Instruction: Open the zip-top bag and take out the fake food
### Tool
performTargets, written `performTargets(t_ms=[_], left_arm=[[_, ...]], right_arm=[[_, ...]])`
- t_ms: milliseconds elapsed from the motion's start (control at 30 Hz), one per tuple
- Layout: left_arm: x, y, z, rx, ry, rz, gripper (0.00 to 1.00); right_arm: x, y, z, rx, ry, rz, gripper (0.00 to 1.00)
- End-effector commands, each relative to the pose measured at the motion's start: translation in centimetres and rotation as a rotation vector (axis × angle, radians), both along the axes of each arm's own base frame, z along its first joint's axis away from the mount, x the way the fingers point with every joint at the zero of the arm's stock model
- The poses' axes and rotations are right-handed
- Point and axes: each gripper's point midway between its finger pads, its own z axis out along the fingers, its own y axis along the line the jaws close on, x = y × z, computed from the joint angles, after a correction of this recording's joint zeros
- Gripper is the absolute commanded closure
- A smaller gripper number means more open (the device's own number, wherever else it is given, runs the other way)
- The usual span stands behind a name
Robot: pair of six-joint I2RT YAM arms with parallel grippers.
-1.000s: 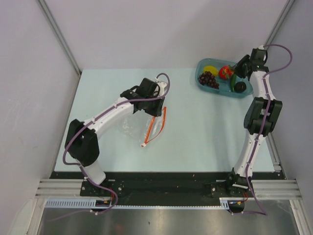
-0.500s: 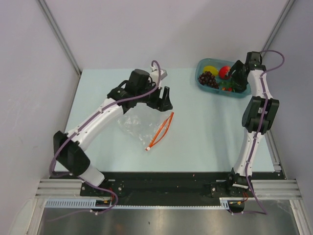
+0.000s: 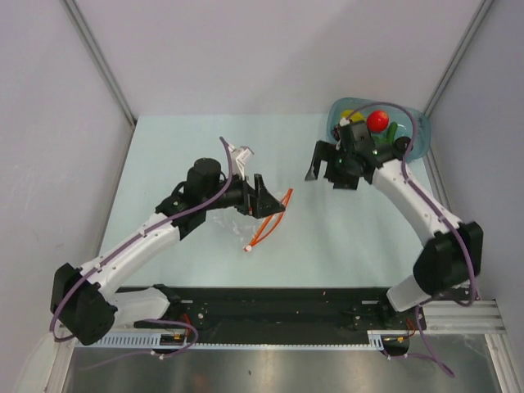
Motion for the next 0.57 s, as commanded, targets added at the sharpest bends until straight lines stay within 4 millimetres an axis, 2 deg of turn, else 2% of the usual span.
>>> performTargets(t_ms=[0,33,67,100,133,167,200,267,300,367,500,533], left_arm=[[-1.4,-0.4,3.8,-0.181,-0.061,-0.025,0.02],[-1.6,-0.3,4.1,-0.198,-0.067,-0.019,0.02],[-1.9,0.0,3.8,-0.206,-0.069,-0.012,0.01],[-2.3,0.5,5.7,-0.262,-0.116,0.004,0.00],[-2.5,0.8,5.4,-0.276,-0.115,0.016,0.01],[-2.8,1.1,6.0,-0.304,-0.130,0.025,0.01],[-3.3,1.6,8.0,-0.367,-0.169,0.038,0.00],[-4.0,2.1,8.1,-0.409,-0.162,0.043,0.01],[-4.6,2.5,9.2,-0.459,-0.170,0.047,0.00],[-5.2,3.0,8.7,-0.490,-0.156,0.055,0.01],[-6.8,4.7,8.5,-0.622,-0.101,0.097,0.01],[-6.5,5.1,7.7,-0.647,-0.074,0.137,0.01]], right_arm=[[-5.9,0.2,1.5,0.039,-0.032,-0.022,0.00],[-7.2,0.5,1.8,0.051,-0.046,-0.007,0.00],[-9.1,-0.1,3.0,0.083,-0.089,-0.014,0.00],[-10.0,-0.5,3.2,0.094,-0.098,-0.020,0.00],[-11.2,-1.0,3.5,0.109,-0.108,-0.029,0.00],[-13.0,-1.4,3.5,0.139,-0.112,-0.023,0.00],[-13.9,-1.6,3.6,0.155,-0.117,-0.020,0.00],[-16.7,-1.8,2.7,0.188,-0.102,0.004,0.00],[-17.5,-1.8,2.7,0.214,-0.104,0.002,0.00],[-19.2,-1.8,1.9,0.254,-0.110,0.010,0.00],[-22.0,-2.2,5.4,0.413,-0.264,0.015,0.00],[-22.4,-2.2,5.9,0.443,-0.271,0.005,0.00]])
